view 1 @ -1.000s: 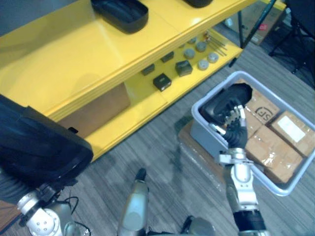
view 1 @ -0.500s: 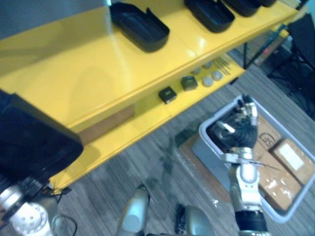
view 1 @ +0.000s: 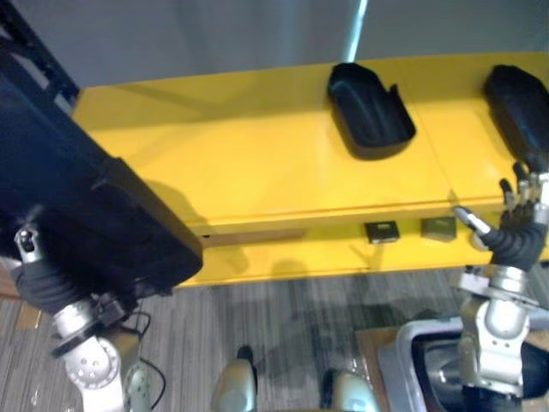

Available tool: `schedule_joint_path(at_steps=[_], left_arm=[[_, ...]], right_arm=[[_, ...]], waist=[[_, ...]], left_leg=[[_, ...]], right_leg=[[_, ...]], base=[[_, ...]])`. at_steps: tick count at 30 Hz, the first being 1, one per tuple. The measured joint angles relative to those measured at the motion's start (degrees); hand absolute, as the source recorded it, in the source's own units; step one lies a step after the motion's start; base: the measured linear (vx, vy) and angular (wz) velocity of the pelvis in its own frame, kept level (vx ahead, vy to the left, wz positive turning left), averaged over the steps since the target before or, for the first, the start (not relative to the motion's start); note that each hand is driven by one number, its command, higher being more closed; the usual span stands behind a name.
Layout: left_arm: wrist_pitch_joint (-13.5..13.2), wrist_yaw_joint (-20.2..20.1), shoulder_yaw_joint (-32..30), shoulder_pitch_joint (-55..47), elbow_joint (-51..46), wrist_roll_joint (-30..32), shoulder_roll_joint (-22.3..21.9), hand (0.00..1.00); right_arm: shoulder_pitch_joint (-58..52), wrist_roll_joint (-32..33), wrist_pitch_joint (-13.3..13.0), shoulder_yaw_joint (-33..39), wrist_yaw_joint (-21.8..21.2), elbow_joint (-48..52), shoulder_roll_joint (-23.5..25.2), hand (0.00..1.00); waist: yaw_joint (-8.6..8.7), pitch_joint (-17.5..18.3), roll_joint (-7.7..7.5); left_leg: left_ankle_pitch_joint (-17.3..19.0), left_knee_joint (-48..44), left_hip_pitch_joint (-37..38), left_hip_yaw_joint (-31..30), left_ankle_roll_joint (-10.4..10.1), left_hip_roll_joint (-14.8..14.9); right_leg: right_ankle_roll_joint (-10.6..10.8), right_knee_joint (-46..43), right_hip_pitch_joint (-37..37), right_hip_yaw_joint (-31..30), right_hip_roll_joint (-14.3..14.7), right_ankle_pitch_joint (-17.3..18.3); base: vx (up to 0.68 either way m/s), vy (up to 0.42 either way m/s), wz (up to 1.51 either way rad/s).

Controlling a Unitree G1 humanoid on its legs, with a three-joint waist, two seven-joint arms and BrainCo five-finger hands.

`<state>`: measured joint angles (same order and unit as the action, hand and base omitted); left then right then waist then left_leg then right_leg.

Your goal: Walk over and take plastic housings, then place them on the shelf

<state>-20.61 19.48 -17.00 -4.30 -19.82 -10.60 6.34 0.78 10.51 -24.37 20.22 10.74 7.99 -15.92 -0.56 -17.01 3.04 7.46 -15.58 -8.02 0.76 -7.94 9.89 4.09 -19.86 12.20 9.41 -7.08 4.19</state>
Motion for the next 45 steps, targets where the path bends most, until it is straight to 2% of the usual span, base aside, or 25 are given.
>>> schedule_joint_path(at_steps=[2,4,7,8,10,13,18,20,23,25,26,29,30,32,35,40,44,45], left_arm=[[2.4,0.0,0.5,-0.4,0.9,3.5,0.2,1.00],[4.1,0.0,0.4,-0.3,1.5,4.8,1.6,1.00],[7.5,-2.9,0.2,1.0,2.8,6.1,8.9,1.00],[9.9,-5.8,0.7,4.2,5.4,6.7,14.4,1.00],[11.0,-7.1,0.7,6.5,8.1,6.3,17.4,1.00],[13.5,-7.5,1.2,12.2,16.2,3.7,23.2,1.00],[17.6,-7.5,3.3,18.2,23.6,1.6,26.4,1.00],[19.1,-7.6,5.5,21.5,30.1,1.4,28.0,1.00],[22.8,-8.1,7.3,27.7,42.1,-0.8,29.8,1.00],[25.7,-8.6,9.3,31.4,50.1,-4.6,30.7,1.00],[28.4,-8.8,11.1,33.1,54.2,-6.3,31.7,1.00],[34.1,-8.8,11.5,37.2,60.7,-11.2,32.0,1.00],[35.2,-8.7,11.6,38.3,62.3,-12.1,32.0,1.00],[38.3,-8.2,11.6,41.3,68.3,-15.2,32.1,1.00],[38.7,-8.1,11.6,41.5,68.8,-16.6,32.1,1.00],[38.7,-5.6,11.5,44.2,70.8,-16.6,32.1,1.00],[39.3,-3.9,11.3,45.2,71.1,-18.1,33.0,1.00],[40.2,-3.6,11.0,45.8,72.1,-18.3,33.4,0.00]], right_arm=[[-0.8,0.0,0.0,0.7,0.6,0.4,0.0,0.00],[-2.5,0.0,0.0,0.7,0.6,0.8,0.1,0.00],[-4.6,-1.0,0.4,0.8,0.7,3.3,0.0,0.00],[-5.6,-2.6,0.7,1.0,0.7,3.9,-0.2,0.00],[-5.6,-2.8,0.8,1.1,0.7,4.3,-0.8,0.00],[-6.1,-2.8,0.9,1.4,0.6,4.4,-2.8,0.00],[-6.6,-2.7,0.3,3.2,0.7,4.3,-4.4,0.00],[-6.6,-2.2,-0.7,3.2,0.7,4.3,-5.9,0.00],[-6.1,-1.7,-0.9,3.1,0.3,4.3,-8.4,0.00],[-6.1,-1.5,-0.9,2.7,-0.7,4.4,-8.8,0.00],[-6.1,-0.4,-0.9,2.4,-1.7,4.4,-9.0,0.00],[-6.0,0.9,-0.8,1.6,-3.4,4.4,-9.1,0.00],[-6.1,1.0,-0.7,1.5,-3.7,4.4,-9.1,0.00],[-6.1,1.1,-0.4,0.3,-4.8,4.4,-9.5,0.00],[-6.1,1.1,-0.2,0.3,-5.4,4.4,-9.5,0.00],[-6.3,1.1,0.5,-0.2,-5.8,4.4,-10.0,0.00],[-6.7,1.3,0.6,-0.8,-6.6,4.4,-10.8,0.00],[-7.0,2.2,0.6,-0.8,-7.2,4.4,-10.8,0.00]], waist=[[1.08,-0.1,0.16],[1.21,-0.1,0.08],[1.65,-0.1,0.10],[2.12,-0.1,0.02],[2.14,-0.1,0.02],[3.75,-0.1,0.08],[6.01,0.0,0.38],[6.41,0.0,0.58],[8.00,0.0,0.89],[9.03,0.0,0.91],[9.74,-0.1,1.01],[10.94,-0.2,1.23],[11.16,-0.3,1.36],[12.72,-0.8,1.89],[13.50,-1.3,2.14],[14.28,-3.7,2.63],[14.83,-4.2,2.67],[15.49,-4.2,2.67]], left_leg=[[-0.1,1.5,0.4,2.2,-0.2,1.0],[0.0,2.3,2.3,4.0,-0.4,1.0],[0.6,2.3,4.4,6.3,-0.6,0.4],[0.8,2.4,5.4,7.1,-0.4,-0.1],[1.0,2.5,6.1,8.4,-0.3,-0.5],[1.4,3.2,7.1,11.0,0.4,-1.3],[1.4,3.2,7.9,13.5,0.4,-2.0],[1.4,3.6,9.1,14.6,0.4,-2.2],[1.4,4.2,9.3,15.7,0.4,-2.7],[1.4,4.8,10.1,16.8,0.5,-2.9],[1.4,5.1,10.7,17.5,0.5,-3.1],[1.6,5.2,11.0,18.7,0.7,-3.5],[1.7,5.2,10.9,18.9,0.8,-3.6],[1.9,5.0,11.3,19.8,1.1,-3.7],[2.0,5.0,11.5,20.5,1.2,-3.7],[3.8,3.0,11.9,22.1,1.4,-3.4],[4.4,2.6,11.9,23.6,1.6,-3.7],[4.7,2.0,11.8,23.5,1.6,-3.7]], right_leg=[[-0.2,1.0,0.2,-0.3,0.8,0.2],[-0.2,1.1,-0.3,-1.8,1.0,0.2],[0.0,1.0,-1.1,-3.5,0.7,0.2],[0.3,1.0,-1.6,-4.4,0.5,0.2],[0.6,1.0,-1.5,-5.3,0.3,0.1],[1.2,1.2,-1.0,-8.2,-0.1,-0.1],[2.0,0.9,0.1,-10.9,-0.1,-0.9],[2.0,0.4,0.1,-11.9,-0.1,-0.9],[2.3,0.4,0.9,-13.3,-0.1,-1.1],[2.5,0.4,0.9,-14.4,0.0,-1.1],[2.6,0.4,1.0,-14.9,0.1,-1.2],[2.8,0.1,1.7,-16.2,0.0,-1.2],[2.9,0.1,1.8,-16.5,0.0,-1.3],[3.0,0.1,1.9,-17.5,0.1,-1.3],[3.1,-0.1,2.1,-17.9,0.2,-1.3],[3.5,-0.6,2.1,-19.4,0.6,-1.1],[4.0,-1.1,3.2,-21.0,0.5,-1.0],[4.1,-1.4,3.2,-21.1,0.5,-0.9]], base=[[0.07,-0.076,-0.12],[0.06,0.021,-0.37],[0.02,0.055,-0.34],[-0.03,0.058,-0.20],[-0.05,0.047,-0.26],[-0.08,0.062,-0.35],[0.00,0.029,-0.27],[0.03,0.017,-0.28],[0.01,0.016,-0.16],[0.02,0.020,-0.22],[0.03,0.021,-0.26],[0.02,0.025,-0.21],[0.00,0.016,-0.14],[0.00,0.019,-0.15],[0.00,0.004,-0.13],[-0.02,0.007,-0.17],[0.01,0.027,-0.17],[0.06,0.036,-0.05]])
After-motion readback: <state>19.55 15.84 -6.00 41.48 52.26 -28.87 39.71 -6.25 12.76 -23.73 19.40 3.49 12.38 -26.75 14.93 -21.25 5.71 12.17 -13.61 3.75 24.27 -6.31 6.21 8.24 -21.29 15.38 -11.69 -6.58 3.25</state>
